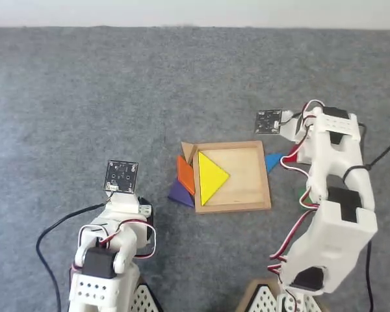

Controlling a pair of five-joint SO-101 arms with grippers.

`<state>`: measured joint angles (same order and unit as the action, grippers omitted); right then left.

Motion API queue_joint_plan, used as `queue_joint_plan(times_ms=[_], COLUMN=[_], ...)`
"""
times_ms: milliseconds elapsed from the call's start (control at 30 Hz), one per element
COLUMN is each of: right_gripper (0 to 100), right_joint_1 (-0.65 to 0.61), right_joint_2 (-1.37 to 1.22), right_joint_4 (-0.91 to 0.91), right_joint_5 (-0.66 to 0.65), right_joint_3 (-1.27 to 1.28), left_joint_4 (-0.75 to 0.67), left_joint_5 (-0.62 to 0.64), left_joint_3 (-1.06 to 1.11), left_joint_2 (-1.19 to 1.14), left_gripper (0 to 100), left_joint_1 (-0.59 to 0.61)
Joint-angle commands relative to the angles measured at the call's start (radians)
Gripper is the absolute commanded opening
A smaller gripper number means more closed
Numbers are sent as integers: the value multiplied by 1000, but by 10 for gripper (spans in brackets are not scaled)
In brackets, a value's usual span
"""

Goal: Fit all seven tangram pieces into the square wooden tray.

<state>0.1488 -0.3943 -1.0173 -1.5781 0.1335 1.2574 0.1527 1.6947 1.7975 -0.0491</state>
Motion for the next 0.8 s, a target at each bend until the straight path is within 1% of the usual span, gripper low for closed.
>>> queue_joint_plan(times_ms=[0, 233, 367, 600, 633, 767], right_gripper=[397, 397, 397, 397, 397, 397], right_joint_1=[45, 108, 134, 134, 131, 110], right_joint_2=[-35, -38, -27, -27, -25, -33], right_joint_4=[13, 12, 12, 15, 22, 18], right_joint_5=[-15, -23, -112, -123, -135, -264], right_joint_3=[21, 34, 94, 92, 91, 66], left_joint_4=[6, 6, 6, 6, 6, 6], left_joint_5=[-6, -6, -6, -6, -6, -6], left_joint_3=[-12, -12, -12, -12, -12, -12], left_joint_2=[20, 20, 20, 20, 20, 20], left_gripper=[14, 14, 14, 14, 14, 14], left_joint_1=[5, 5, 5, 5, 5, 5])
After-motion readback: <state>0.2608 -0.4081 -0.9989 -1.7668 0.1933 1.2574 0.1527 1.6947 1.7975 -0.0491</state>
